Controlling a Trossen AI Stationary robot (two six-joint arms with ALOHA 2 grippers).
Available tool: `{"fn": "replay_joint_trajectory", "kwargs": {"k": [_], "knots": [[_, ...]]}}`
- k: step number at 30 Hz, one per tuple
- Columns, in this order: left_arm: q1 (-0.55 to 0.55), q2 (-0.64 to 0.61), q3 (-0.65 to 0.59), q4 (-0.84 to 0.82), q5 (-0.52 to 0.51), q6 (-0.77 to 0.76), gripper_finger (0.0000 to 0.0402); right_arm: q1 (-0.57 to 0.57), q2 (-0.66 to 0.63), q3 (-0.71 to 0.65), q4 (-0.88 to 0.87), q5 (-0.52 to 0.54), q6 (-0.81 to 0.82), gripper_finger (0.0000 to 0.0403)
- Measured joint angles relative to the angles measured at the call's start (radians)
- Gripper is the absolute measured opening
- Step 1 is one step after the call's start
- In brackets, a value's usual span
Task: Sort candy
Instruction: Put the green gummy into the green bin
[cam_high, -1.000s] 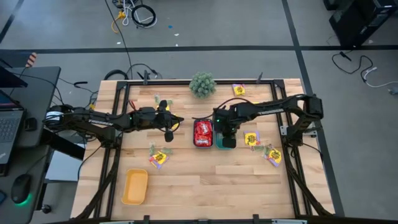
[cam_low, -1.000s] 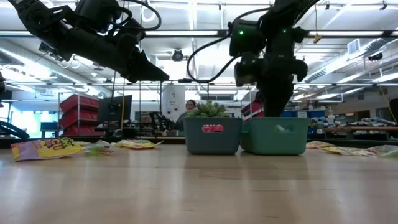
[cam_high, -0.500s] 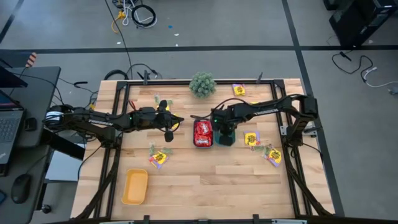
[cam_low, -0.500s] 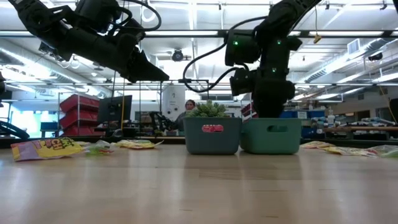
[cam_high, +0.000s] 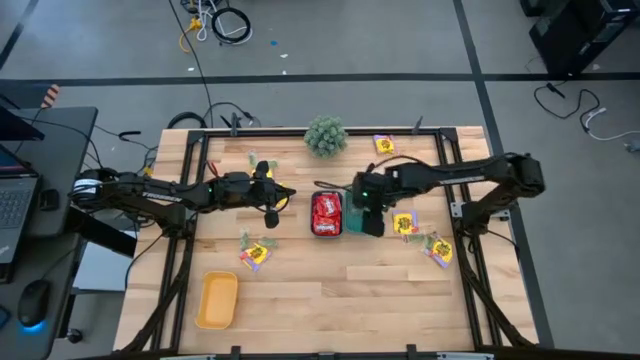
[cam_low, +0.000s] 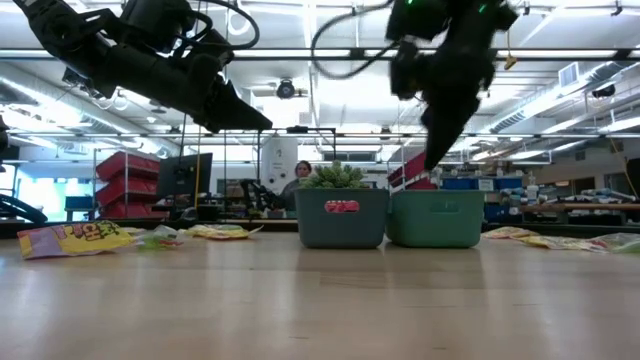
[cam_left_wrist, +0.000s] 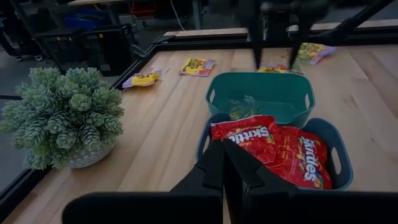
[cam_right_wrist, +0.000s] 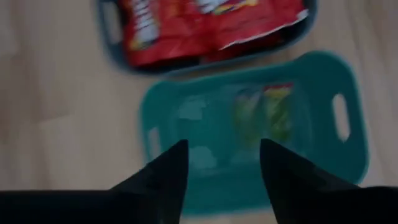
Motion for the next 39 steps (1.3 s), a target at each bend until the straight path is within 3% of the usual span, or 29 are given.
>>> {"fn": "replay_joint_trajectory", "kwargs": {"k": [5,11,17,26,33,39], "knots": [[0.0,0.0,0.0,0.007,0.0,-0.007,0.0,0.116,-0.085,0.0,-0.138,0.002,0.121,0.0214],[0.0,0.0,0.0,0.007,0.0,-0.008,0.0,0.263,-0.142,-0.056,-0.257,0.024,0.25,0.0214],[0.0,0.0,0.0,0.006,0.0,-0.008,0.0,0.31,-0.195,-0.235,-0.229,-0.019,0.347,0.021],[0.0,0.0,0.0,-0.004,0.0,-0.007,0.0,0.3,-0.21,-0.459,-0.091,-0.014,0.318,0.0207],[0.0,0.0,0.0,-0.007,0.0,-0.007,0.0,0.271,-0.21,-0.526,-0.022,-0.003,0.305,0.0169],[0.0,0.0,0.0,-0.011,0.0,-0.006,0.0,0.266,-0.21,-0.527,-0.014,0.001,0.304,0.0082]]}}
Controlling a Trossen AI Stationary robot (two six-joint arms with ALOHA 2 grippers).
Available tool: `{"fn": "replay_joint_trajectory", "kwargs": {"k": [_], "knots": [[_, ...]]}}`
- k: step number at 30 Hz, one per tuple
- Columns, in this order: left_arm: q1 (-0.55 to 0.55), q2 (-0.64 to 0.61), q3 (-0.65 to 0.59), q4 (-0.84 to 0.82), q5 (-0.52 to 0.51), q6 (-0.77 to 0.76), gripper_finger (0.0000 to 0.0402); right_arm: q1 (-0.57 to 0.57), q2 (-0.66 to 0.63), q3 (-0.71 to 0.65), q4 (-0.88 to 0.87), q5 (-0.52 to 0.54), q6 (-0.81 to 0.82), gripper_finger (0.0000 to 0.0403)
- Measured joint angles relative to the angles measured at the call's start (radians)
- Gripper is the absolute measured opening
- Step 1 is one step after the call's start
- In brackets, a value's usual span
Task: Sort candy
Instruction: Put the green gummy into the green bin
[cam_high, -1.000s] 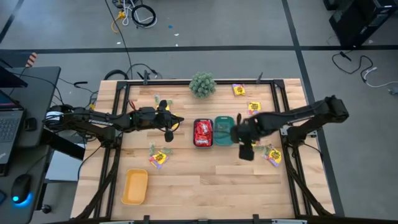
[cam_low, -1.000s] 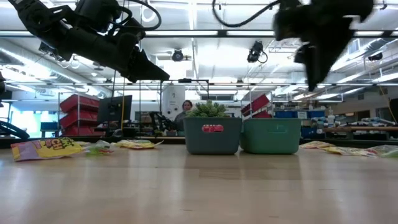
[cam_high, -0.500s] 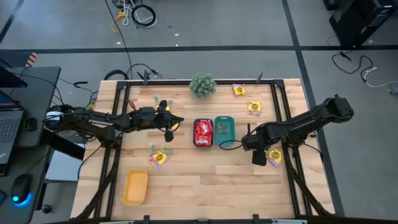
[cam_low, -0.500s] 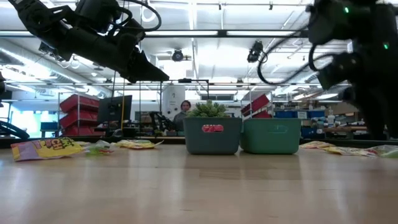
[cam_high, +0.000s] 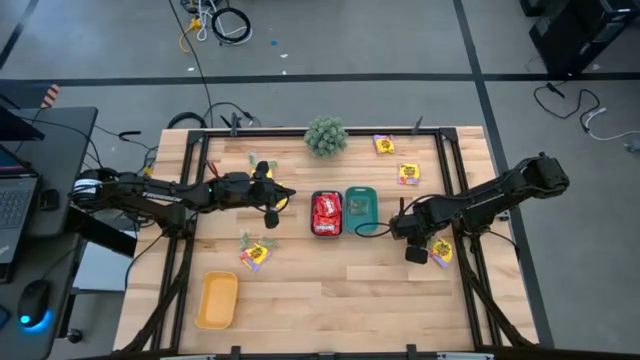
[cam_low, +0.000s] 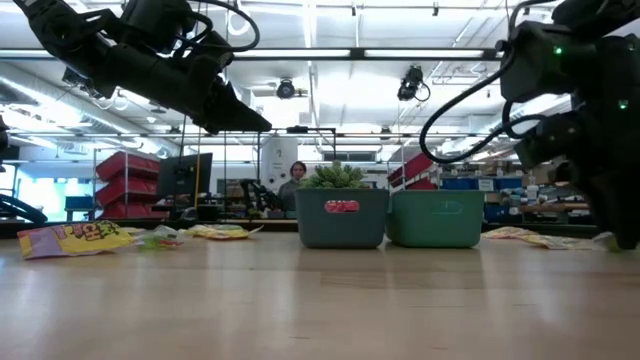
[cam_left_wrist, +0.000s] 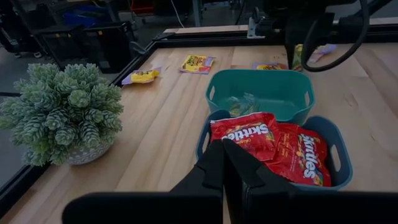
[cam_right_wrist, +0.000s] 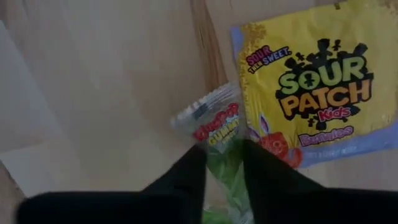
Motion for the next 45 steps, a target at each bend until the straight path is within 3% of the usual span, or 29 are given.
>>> {"fn": "replay_joint_trajectory", "kwargs": {"k": [5,12,16,26,34,45], "knots": [[0.0,0.0,0.0,0.0,0.0,0.0,0.0,0.003,0.0,0.046,-0.008,-0.004,-0.016,0.0009],[0.0,0.0,0.0,0.002,0.0,-0.005,0.0,-0.007,0.001,0.267,-0.082,-0.012,-0.022,0.0021],[0.0,0.0,0.0,0.01,0.0,-0.006,0.0,-0.026,0.015,0.433,-0.077,0.049,-0.049,0.0014],[0.0,0.0,0.0,0.016,0.0,-0.002,0.0,-0.122,0.298,0.702,-0.147,0.15,-0.202,0.0014],[0.0,0.0,0.0,0.014,0.0,-0.002,0.0,-0.178,0.445,0.729,-0.162,0.165,-0.222,0.0014],[0.0,0.0,0.0,0.013,-0.001,0.003,0.0,-0.187,0.547,0.729,-0.112,0.128,-0.242,0.0015]]}}
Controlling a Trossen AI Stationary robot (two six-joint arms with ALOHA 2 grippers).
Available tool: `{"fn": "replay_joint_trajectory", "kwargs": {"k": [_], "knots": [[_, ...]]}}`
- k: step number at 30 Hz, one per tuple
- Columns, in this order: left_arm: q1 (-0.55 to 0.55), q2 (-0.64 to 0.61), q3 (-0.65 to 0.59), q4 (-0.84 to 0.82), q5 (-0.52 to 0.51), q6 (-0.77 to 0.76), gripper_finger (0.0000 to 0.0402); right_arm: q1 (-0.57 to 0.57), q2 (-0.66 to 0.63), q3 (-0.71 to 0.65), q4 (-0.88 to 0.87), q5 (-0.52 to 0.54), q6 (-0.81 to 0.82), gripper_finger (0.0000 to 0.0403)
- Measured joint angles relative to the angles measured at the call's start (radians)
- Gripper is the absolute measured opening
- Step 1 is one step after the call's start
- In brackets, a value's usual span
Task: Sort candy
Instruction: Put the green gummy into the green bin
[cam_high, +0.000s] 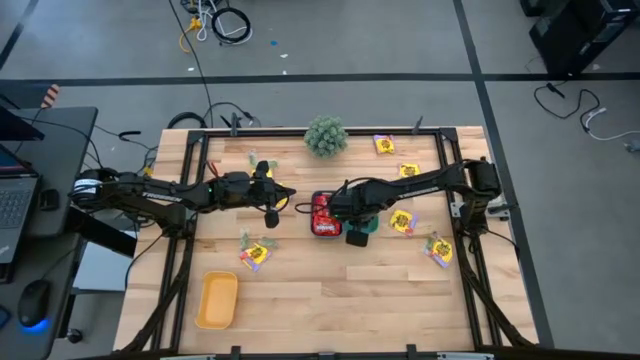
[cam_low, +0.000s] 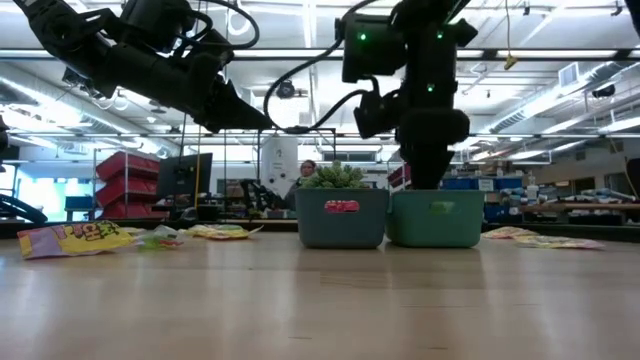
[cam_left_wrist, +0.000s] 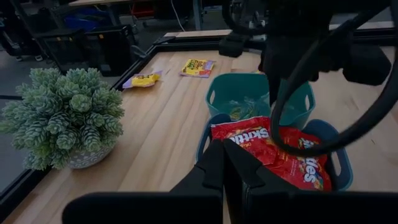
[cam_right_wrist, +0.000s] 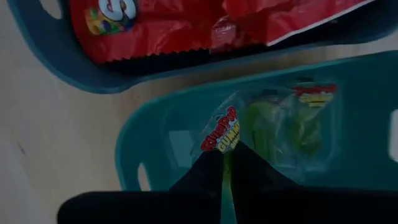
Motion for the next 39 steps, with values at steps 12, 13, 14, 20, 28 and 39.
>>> {"fn": "replay_joint_trajectory", "kwargs": {"k": [12,13,14,20,28,39], "knots": [[0.0,0.0,0.0,-0.013,0.0,0.0,0.0,-0.015,0.023,-0.002,0.015,0.0,-0.034,0.0076],[0.0,0.0,0.0,-0.012,0.0,0.001,0.0,-0.014,0.023,-0.002,0.016,0.002,-0.04,0.0087],[0.0,0.0,0.0,-0.012,0.0,0.0,0.0,-0.014,0.022,-0.002,0.013,0.007,-0.043,0.0099],[0.0,0.0,0.0,-0.014,0.0,0.0,0.0,-0.014,-0.001,0.013,-0.061,0.036,-0.062,0.0161],[0.0,0.0,0.0,-0.019,0.0,-0.001,0.0,0.043,-0.175,0.028,-0.206,0.156,0.051,0.0061],[0.0,0.0,0.0,-0.019,0.0,-0.025,0.0,0.133,-0.4,-0.143,-0.289,0.062,0.349,0.0005]]}}
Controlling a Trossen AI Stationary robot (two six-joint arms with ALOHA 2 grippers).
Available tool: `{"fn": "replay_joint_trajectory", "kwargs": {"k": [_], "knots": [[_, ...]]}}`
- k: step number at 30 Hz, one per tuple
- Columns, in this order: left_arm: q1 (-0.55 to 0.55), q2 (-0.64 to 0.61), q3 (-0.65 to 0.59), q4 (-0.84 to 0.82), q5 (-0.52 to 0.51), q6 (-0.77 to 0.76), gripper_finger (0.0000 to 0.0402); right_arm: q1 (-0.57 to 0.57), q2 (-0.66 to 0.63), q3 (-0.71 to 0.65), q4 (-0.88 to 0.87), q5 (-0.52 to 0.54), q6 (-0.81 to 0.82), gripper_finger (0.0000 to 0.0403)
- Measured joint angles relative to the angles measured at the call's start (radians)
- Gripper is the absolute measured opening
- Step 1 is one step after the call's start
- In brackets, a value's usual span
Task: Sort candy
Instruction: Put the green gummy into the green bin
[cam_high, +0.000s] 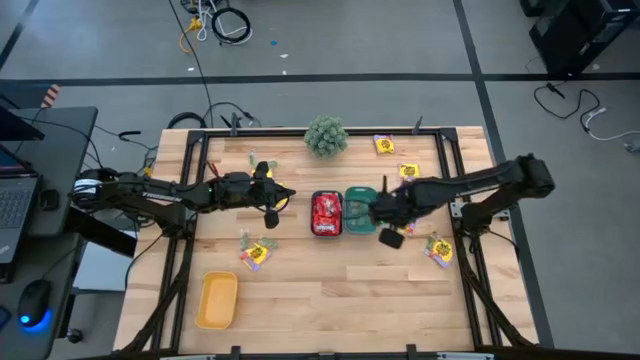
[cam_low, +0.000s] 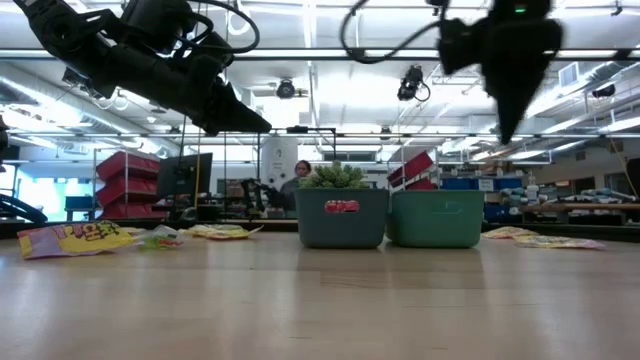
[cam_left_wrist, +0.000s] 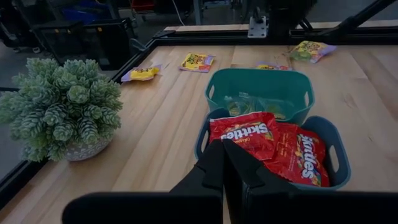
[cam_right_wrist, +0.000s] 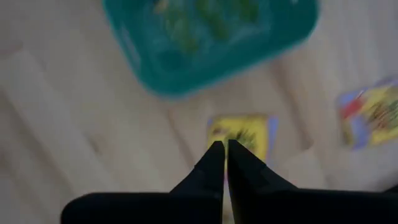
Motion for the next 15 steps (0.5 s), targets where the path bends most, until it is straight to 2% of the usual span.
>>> {"fn": "replay_joint_trajectory", "kwargs": {"k": [6,10,15], "knots": [[0.0,0.0,0.0,-0.001,0.0,-0.004,0.0,0.092,-0.118,-0.154,0.022,-0.092,0.137,0.0012],[0.0,0.0,0.0,-0.001,0.0,-0.012,0.0,0.154,-0.184,-0.25,0.056,-0.139,0.19,0.0039],[0.0,0.0,0.0,-0.005,0.0,-0.021,0.0,0.228,-0.214,-0.361,0.102,-0.194,0.171,0.0088]]}}
